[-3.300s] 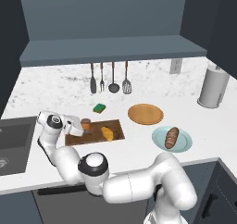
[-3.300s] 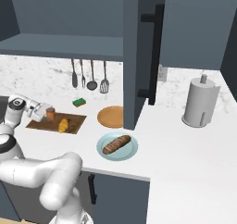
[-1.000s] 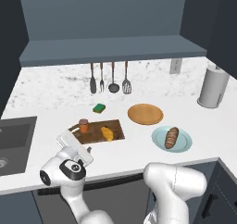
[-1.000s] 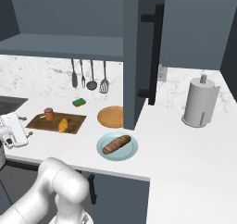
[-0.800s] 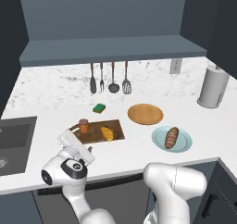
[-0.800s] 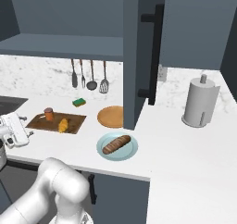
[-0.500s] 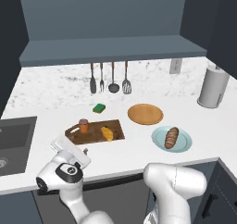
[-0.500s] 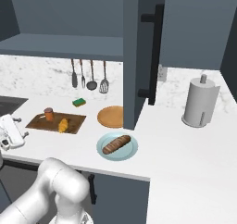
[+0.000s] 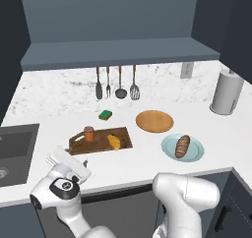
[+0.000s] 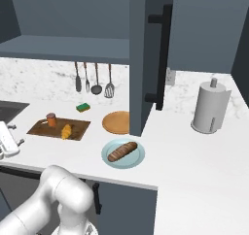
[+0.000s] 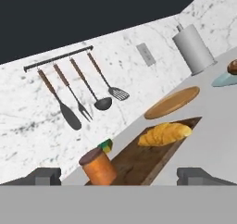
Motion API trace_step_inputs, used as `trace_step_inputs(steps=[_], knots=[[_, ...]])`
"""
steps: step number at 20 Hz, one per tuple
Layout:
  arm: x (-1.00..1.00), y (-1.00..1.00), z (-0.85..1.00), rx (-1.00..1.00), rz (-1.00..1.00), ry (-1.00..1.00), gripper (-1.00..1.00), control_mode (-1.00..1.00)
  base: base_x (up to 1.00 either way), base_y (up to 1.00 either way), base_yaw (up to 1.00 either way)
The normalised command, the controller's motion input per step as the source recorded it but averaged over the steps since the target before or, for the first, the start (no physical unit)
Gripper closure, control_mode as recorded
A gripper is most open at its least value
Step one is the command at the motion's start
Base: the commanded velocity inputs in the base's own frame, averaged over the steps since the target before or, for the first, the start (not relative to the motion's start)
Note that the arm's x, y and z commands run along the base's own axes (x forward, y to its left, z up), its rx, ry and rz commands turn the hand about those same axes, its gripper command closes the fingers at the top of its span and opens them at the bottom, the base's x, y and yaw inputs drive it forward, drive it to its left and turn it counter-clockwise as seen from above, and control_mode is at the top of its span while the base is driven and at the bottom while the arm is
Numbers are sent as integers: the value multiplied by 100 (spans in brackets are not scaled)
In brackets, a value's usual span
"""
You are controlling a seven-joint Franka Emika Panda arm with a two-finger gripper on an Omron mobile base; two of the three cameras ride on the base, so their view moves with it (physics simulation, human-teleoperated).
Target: From the different types of pastries on the counter, select a croissant and place it on the cutting board. Then retrieve a jar of jam from the cabinet and place it alongside the croissant on the cutting board.
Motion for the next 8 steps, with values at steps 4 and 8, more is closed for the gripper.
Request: trace_step_inputs(steps=[4,8], knots=[[-85,19,0,0,12,-12,-100,-100,0,0,0],[0,0,0,0,0,0,-100,-100,0,0,0]])
